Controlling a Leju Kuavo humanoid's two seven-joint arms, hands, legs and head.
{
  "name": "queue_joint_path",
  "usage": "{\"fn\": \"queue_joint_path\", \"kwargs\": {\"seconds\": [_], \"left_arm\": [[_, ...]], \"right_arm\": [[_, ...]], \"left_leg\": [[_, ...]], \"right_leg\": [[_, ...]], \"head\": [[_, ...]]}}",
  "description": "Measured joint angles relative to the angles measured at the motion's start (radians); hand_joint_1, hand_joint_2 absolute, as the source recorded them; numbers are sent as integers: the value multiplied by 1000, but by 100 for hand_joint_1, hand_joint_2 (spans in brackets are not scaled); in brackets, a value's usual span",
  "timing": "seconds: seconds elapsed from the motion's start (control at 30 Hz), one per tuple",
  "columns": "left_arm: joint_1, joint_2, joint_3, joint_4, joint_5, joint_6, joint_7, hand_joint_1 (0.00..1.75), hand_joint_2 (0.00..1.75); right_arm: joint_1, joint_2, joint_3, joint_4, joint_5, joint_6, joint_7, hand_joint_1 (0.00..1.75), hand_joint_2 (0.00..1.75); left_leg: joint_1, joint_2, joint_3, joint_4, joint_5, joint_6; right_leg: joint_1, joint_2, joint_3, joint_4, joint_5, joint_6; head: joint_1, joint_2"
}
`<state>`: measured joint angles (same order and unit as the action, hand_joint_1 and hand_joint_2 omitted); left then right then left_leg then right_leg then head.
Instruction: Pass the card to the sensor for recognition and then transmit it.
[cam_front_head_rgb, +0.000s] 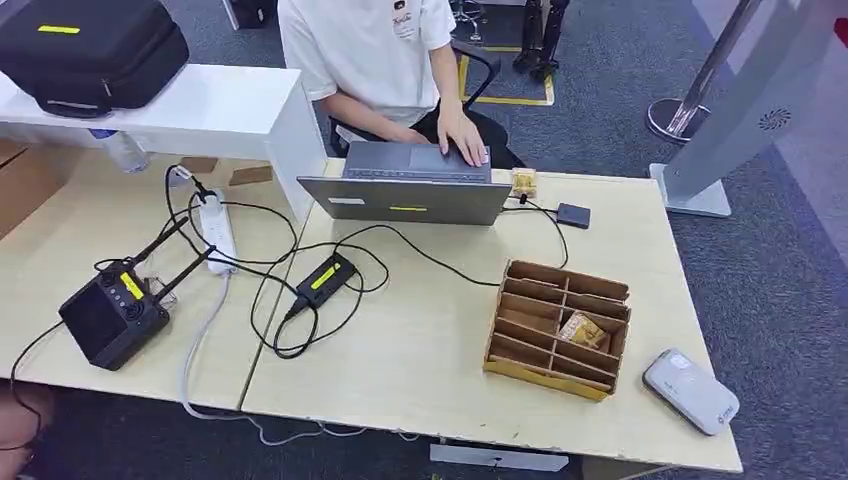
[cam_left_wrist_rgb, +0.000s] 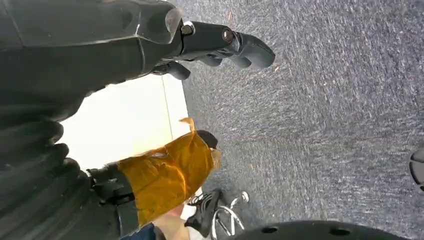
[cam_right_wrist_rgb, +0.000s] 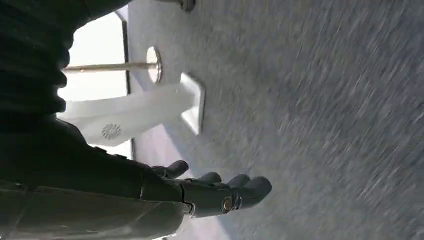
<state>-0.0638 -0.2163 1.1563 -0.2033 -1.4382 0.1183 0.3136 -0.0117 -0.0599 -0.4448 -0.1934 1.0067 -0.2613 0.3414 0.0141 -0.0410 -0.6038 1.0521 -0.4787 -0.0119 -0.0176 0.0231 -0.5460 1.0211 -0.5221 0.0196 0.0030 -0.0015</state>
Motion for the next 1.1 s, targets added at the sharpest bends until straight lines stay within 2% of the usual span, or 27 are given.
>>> {"fn": "queue_joint_path", "kwargs": {"seconds": [0.33,0.57,0.63,0.67,1.1], "left_arm": [[-4,0,0,0,-3,16,4,0,175],[-5,-1,0,0,0,5,-9,0,175],[-5,-2,0,0,-5,23,-3,0,175],[-5,-2,0,0,-6,34,2,0,175],[-5,3,0,0,-27,51,22,0,175]], "right_arm": [[-8,107,-2,2,-25,75,-11,0,175],[-13,176,-23,5,-55,178,-49,0,175],[-13,187,-26,5,-55,184,-61,0,175],[-13,188,-27,5,-51,178,-69,0,0],[17,189,-32,10,-28,179,-85,0,0]], "left_leg": [[-1,0,0,0,0,0],[0,0,0,0,0,0],[0,0,0,0,0,-1],[-1,0,0,0,0,-1],[-1,0,-1,0,1,-1]], "right_leg": [[-1,0,0,0,0,0],[-1,0,0,1,0,0],[-1,0,0,1,0,0],[-1,0,0,0,0,0],[-1,0,2,0,1,-1]], "head": [[1,0],[1,0],[1,0],[0,0],[1,0]]}}
